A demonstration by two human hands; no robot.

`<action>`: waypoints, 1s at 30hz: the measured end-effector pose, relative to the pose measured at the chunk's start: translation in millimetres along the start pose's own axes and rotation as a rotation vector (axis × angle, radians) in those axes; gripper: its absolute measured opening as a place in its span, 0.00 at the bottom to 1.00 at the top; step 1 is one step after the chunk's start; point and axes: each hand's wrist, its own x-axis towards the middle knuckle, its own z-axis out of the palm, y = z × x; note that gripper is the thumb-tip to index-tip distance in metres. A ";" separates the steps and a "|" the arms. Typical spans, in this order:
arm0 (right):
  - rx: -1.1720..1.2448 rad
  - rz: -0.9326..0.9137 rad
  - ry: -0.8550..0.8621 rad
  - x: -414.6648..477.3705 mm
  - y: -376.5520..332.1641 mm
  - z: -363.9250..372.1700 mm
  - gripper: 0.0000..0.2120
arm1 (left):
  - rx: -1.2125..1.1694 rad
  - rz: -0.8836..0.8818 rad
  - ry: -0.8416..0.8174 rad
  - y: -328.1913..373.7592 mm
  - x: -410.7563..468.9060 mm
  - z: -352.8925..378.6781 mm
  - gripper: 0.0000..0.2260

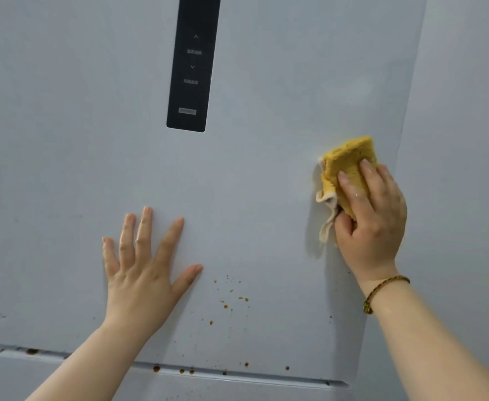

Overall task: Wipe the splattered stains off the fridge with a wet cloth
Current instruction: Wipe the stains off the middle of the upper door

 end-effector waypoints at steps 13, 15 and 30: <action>0.034 -0.151 -0.084 -7.1 21.1 -6.6 0.15 | -0.046 -0.037 0.003 0.3 -2.1 -0.5 0.32; 0.030 0.044 -0.015 -24.3 10.1 -7.7 0.15 | -0.074 -0.042 0.009 0.7 -2.9 -1.1 0.31; 0.036 -0.165 -0.203 -88.5 8.8 -36.6 0.14 | -0.418 -0.204 -0.063 -7.0 -18.9 -28.8 0.36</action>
